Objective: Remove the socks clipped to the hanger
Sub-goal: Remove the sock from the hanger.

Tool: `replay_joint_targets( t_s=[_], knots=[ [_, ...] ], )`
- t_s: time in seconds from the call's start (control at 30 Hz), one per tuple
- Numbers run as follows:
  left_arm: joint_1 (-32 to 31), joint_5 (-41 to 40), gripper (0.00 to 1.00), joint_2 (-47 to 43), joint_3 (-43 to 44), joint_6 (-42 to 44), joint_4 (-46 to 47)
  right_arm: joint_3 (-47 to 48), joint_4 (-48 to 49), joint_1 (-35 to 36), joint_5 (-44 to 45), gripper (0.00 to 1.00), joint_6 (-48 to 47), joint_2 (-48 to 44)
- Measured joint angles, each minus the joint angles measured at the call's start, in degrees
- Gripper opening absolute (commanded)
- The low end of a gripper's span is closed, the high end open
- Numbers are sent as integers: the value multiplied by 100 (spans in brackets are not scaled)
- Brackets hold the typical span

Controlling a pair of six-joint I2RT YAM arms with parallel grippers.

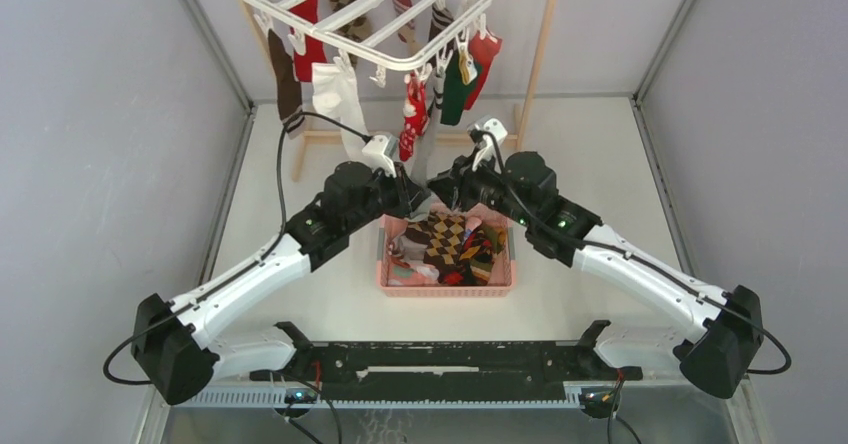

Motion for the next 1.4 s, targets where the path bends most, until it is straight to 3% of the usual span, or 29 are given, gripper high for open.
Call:
replay_joint_targets(
  t_s=[0.23, 0.6, 0.8, 1.4],
  knots=[
    [0, -494, 14, 313, 28, 98, 4, 752, -446, -568, 190, 57, -55, 26],
    [0, -752, 15, 850, 212, 155, 55, 2566, -682, -1589, 190, 58, -85, 1051],
    [0, -774, 16, 1038, 422, 186, 50, 3254, -824, -1797, 205, 57, -92, 1803],
    [-31, -833, 18, 1443, 986, 188, 26, 3521, -796, -1788, 756, 52, -90, 2011]
  ],
)
